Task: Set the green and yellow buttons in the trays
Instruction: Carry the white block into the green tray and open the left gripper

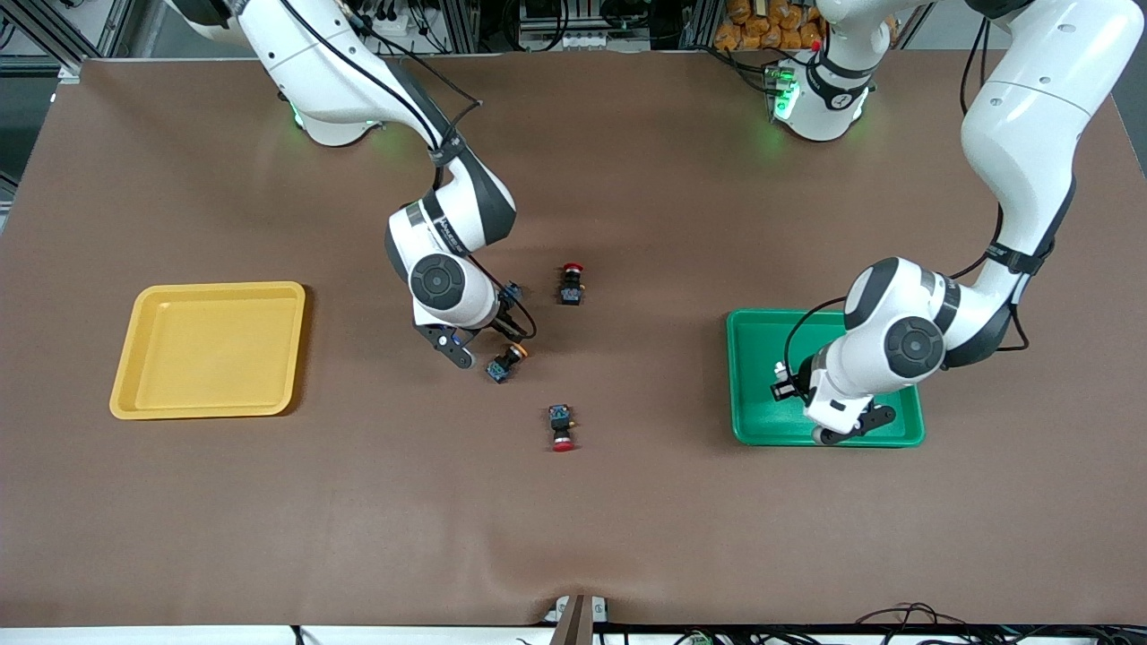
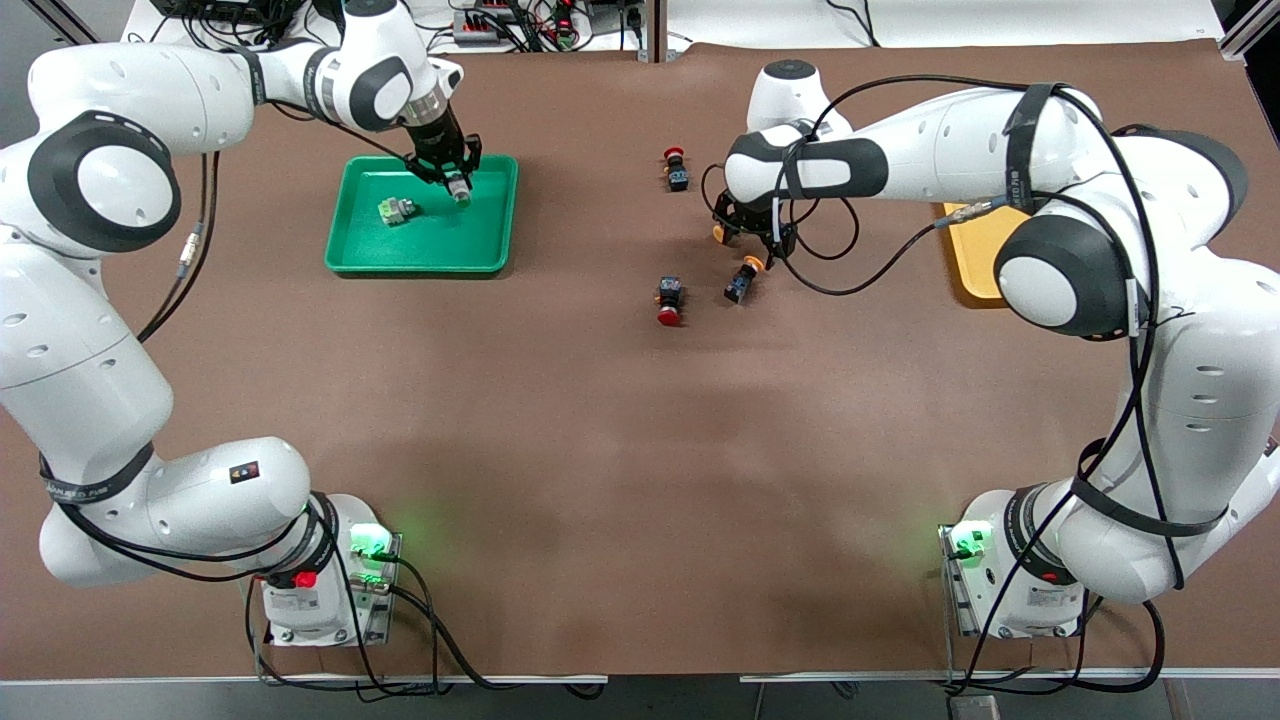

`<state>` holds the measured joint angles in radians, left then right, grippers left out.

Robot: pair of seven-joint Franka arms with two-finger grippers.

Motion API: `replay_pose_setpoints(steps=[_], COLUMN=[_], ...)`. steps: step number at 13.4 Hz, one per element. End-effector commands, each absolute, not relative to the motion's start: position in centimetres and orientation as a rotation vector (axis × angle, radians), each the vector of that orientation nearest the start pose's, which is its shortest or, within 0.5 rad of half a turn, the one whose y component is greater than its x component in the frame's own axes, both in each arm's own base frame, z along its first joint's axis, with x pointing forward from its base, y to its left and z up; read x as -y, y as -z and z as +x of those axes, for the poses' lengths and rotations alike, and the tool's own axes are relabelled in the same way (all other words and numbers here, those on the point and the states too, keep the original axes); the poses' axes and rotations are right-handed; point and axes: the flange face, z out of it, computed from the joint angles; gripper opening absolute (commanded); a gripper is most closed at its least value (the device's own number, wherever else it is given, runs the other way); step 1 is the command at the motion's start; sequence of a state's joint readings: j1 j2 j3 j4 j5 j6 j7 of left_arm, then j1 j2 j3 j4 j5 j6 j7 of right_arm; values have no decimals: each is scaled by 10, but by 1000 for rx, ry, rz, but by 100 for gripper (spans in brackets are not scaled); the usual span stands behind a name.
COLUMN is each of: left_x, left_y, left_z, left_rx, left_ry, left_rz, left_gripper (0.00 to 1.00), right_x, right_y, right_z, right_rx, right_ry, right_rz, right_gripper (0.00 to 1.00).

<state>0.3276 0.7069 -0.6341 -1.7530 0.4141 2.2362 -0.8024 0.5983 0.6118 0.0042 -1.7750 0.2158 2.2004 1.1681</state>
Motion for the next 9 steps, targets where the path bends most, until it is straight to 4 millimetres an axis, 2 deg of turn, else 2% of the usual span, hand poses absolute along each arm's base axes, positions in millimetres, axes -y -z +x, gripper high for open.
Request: replay_pose_setpoints(steps=[1,2,3,4,7,9], left_x=[136,135,135,134,128,128], left_y=[-227,-231,-248,-280,-392,-454], left_z=[629,629,631,634,630,625], left_rx=[552,573,578,564,575,568], left_ry=[-100,-91,-51,15,155,245], left_rz=[-3117,-3109,-3102,-3077,-2973,-2933], left_gripper=[94,100,100,100,100,100], right_x=[-373,-377,-379,-378,-360,-343], right_y=[-181,-180,-181,-182,-195,-208], right_z=[511,509,508,510,520,528], right_rx=[-1094,-1076,-1066,-1066,-1010,-987], right_ry=[-418,-417,-416,-413,-472,-556], right_rz=[-2981,-2986,-2989,-2985,-3011,-3031], right_gripper=[100,67,34,1,0,0])
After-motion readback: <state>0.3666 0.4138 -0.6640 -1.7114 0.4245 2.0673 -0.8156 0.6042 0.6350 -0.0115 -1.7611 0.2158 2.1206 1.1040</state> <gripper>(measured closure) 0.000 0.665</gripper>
